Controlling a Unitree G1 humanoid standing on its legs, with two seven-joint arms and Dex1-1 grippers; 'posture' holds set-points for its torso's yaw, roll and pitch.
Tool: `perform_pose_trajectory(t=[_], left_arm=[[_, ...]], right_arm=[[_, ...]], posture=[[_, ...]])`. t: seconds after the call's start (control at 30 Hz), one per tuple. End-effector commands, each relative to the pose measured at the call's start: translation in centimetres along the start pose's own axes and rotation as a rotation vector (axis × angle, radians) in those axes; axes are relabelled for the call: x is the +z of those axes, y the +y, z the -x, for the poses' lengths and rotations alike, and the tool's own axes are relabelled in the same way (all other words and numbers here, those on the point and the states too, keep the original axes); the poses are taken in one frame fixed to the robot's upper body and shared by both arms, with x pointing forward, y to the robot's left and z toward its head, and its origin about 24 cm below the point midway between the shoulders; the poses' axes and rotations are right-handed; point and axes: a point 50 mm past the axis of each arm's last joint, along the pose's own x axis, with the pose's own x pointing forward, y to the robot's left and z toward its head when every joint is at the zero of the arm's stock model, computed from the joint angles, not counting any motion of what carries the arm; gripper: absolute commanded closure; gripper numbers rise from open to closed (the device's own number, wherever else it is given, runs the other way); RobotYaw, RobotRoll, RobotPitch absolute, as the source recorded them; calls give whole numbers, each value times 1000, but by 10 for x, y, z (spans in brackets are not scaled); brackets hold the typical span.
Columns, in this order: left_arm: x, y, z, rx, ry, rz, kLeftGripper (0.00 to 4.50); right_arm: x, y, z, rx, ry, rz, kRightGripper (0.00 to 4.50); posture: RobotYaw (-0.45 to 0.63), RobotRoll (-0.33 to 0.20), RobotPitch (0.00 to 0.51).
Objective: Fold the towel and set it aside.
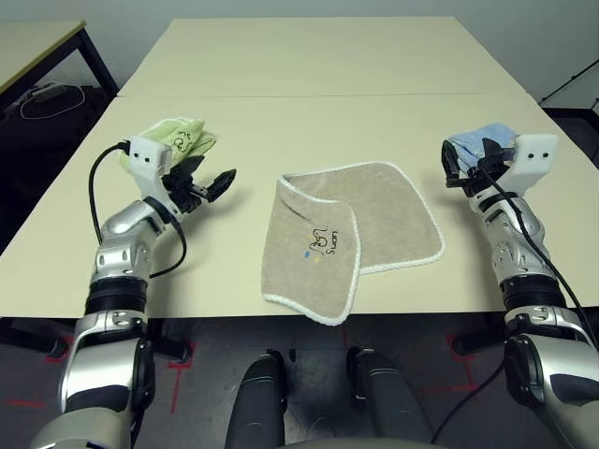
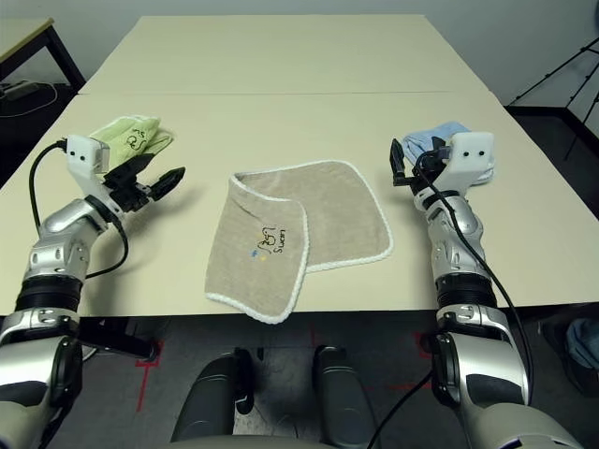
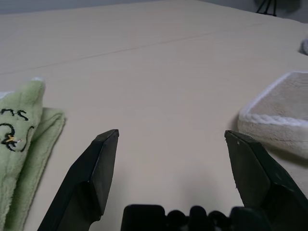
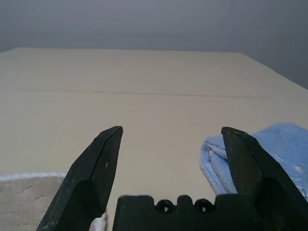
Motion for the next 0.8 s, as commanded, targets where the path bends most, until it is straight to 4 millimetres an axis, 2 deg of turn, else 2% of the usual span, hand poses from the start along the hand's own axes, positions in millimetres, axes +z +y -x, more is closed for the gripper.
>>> perform_pose_trajectory(t=[0.03,0.43,0.8], left_arm=[[-8,-8,2,-98,32,24,33],[0,-20,0,-279,23,27,33],[5,-21,1,-345,30,22,33]], right_arm=[[1,-4,-1,0,11,13,0],[3,0,-1,31,13,22,0],[6,-5,-5,88,27,61,0]], posture=[[-59,0,118],[-50,0,131],[1,0,148]])
